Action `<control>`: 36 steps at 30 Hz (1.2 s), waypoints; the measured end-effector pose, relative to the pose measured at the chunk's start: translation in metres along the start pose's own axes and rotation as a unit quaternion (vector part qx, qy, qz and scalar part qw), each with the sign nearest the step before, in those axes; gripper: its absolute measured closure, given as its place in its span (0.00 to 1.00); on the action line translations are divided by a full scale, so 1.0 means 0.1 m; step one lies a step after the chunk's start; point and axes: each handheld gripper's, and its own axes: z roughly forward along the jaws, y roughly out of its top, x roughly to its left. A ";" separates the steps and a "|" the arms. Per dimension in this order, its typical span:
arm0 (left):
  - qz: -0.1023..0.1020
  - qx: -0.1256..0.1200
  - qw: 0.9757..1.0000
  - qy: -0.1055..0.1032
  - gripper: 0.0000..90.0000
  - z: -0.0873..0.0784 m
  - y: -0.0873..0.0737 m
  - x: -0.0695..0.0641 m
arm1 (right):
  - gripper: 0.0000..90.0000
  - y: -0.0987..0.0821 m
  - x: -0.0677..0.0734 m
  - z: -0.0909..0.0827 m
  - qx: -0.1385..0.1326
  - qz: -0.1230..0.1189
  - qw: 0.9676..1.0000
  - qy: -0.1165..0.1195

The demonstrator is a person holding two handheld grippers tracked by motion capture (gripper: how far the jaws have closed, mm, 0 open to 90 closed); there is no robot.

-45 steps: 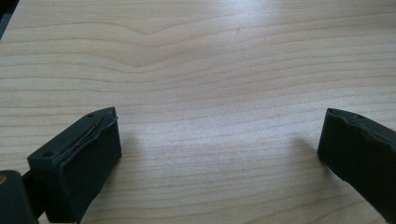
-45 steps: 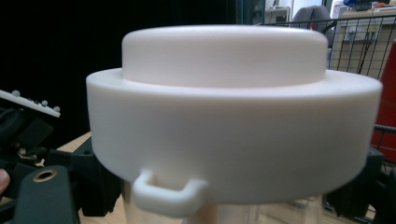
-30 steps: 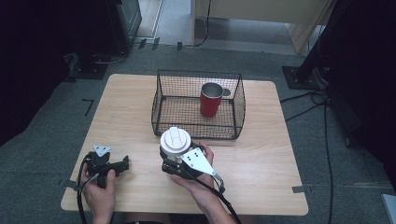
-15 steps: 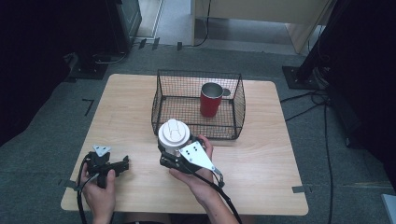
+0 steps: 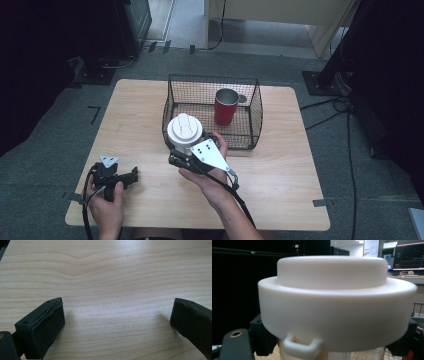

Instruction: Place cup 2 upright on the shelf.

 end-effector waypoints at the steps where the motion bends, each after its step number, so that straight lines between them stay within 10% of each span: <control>1: 0.000 0.000 1.000 0.000 0.00 0.00 0.00 0.00 | 0.18 0.00 0.00 0.00 0.000 0.000 1.000 0.000; 36: 0.000 0.001 1.000 0.000 0.00 0.00 0.00 0.00 | 0.18 0.35 -0.13 0.45 -0.027 -0.011 0.999 -0.027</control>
